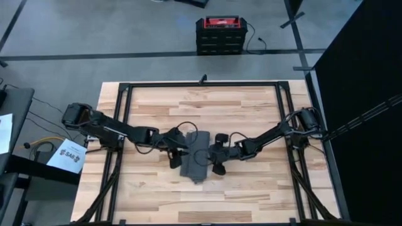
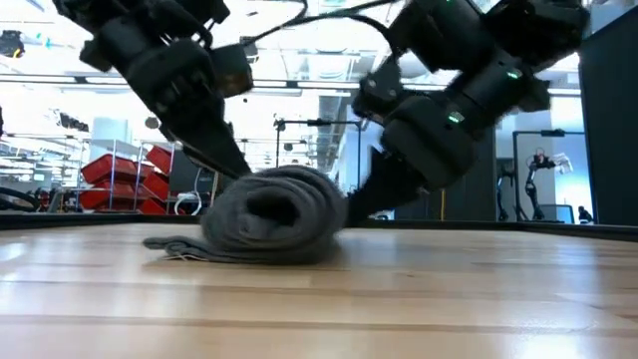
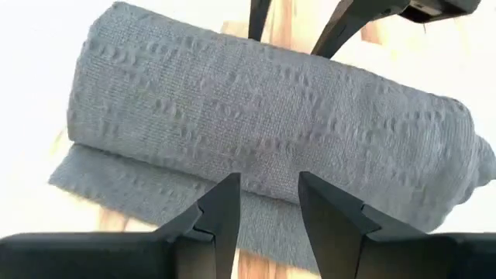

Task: Roll towel
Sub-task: Roll the gray towel

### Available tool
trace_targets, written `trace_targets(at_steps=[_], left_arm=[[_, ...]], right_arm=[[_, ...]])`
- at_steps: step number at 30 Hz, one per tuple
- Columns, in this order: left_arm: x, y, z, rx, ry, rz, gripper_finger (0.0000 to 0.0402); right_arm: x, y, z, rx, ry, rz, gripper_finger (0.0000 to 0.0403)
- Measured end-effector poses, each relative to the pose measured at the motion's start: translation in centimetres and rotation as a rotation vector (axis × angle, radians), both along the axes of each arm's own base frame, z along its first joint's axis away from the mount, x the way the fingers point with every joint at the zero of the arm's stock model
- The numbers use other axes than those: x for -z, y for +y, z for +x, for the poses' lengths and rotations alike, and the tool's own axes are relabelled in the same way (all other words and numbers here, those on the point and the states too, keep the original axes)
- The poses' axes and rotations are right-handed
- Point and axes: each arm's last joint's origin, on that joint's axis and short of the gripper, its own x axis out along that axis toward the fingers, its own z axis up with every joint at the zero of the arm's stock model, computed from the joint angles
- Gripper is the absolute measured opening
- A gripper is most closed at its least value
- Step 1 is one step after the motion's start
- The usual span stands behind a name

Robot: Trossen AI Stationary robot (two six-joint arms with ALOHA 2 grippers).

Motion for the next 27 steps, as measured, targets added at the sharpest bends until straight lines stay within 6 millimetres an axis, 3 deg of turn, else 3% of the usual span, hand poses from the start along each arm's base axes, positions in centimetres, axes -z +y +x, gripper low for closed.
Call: trace_targets(at_steps=[3, 5, 6, 8, 11, 13, 16, 21, 27], left_arm=[[-1.5, 0.2, -1.3, -0.009, 0.011, -0.001, 0.0118], [-2.4, 0.3, -2.3, -0.049, 0.02, -0.008, 0.0118], [-2.6, 0.2, -2.8, -0.078, 0.037, 0.001, 0.0118], [-2.7, 0.0, -3.5, -0.12, 0.064, 0.031, 0.0118], [-1.8, -0.4, -3.7, -0.143, 0.054, 0.067, 0.0118], [-0.8, -0.4, -3.5, -0.149, 0.053, 0.069, 0.0118], [0.6, -0.5, -3.2, -0.141, 0.076, 0.088, 0.0118], [3.9, -0.7, -2.6, -0.121, 0.213, 0.119, 0.0118], [6.6, -0.7, -0.5, -0.076, 0.172, 0.169, 0.0118]], right_arm=[[-4.0, -0.4, 1.8, -0.074, -0.12, -0.092, 0.0179], [-7.4, -0.1, 1.8, -0.102, -0.21, -0.128, 0.0179], [-7.8, 0.1, 1.3, -0.108, -0.197, -0.132, 0.0178], [-6.3, 0.0, 0.4, -0.087, -0.103, -0.106, 0.0177], [-1.0, -1.2, -1.5, -0.013, 0.129, -0.074, 0.0174], [0.4, -1.6, -1.4, 0.004, 0.139, -0.065, 0.0173], [1.4, -2.1, -0.9, -0.046, 0.134, -0.082, 0.0173], [1.4, -3.1, 0.1, -0.184, 0.098, -0.087, 0.0172], [1.5, -4.7, 0.2, -0.24, 0.119, -0.046, 0.0172]])
